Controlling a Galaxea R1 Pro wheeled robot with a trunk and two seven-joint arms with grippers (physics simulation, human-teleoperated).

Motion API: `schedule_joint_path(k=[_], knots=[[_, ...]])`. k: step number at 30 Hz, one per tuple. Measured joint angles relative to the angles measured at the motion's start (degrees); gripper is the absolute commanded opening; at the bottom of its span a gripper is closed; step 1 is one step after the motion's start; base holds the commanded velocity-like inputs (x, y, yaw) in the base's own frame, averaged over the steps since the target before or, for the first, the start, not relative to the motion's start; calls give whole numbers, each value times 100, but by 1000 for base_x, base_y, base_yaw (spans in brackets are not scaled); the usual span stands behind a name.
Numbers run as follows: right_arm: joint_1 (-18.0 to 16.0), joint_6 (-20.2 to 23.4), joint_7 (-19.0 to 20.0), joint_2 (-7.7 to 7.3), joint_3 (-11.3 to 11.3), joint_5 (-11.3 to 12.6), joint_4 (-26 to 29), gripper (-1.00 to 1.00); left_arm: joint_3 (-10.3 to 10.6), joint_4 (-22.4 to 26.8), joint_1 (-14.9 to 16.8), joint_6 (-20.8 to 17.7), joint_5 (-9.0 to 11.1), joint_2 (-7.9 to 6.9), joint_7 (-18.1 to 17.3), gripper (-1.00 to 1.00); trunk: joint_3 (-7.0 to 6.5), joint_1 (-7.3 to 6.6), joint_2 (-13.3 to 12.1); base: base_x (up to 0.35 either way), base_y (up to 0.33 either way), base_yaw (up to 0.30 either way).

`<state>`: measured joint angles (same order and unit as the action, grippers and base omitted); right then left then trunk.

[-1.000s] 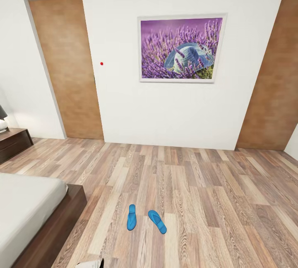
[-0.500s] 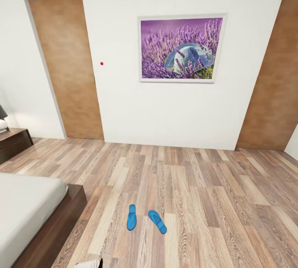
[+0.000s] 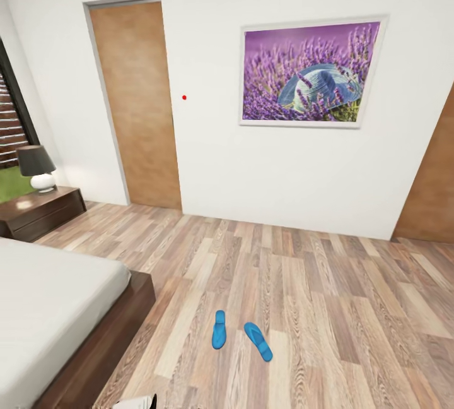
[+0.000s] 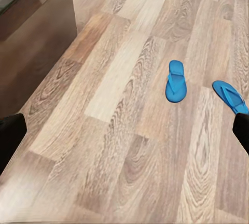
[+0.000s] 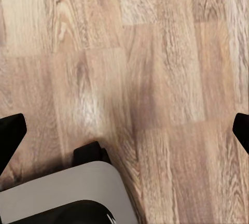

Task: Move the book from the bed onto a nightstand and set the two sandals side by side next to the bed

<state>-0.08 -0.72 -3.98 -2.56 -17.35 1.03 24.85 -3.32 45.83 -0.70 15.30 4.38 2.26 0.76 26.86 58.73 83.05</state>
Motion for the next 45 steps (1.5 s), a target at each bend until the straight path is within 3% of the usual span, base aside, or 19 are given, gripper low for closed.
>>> schedule_joint_path(k=[31, 45], knots=[[0, 0, 0, 9, 0, 0, 0, 100, 9, -4, 0, 0, -6, 0, -2, 100, 0, 0, 0, 0, 0, 196], [0, -2, 0, 9, 0, -1, 0, 100, 8, -8, 0, 0, -8, 0, -10, 100, 0, -2, 0, 86, 0, 25]])
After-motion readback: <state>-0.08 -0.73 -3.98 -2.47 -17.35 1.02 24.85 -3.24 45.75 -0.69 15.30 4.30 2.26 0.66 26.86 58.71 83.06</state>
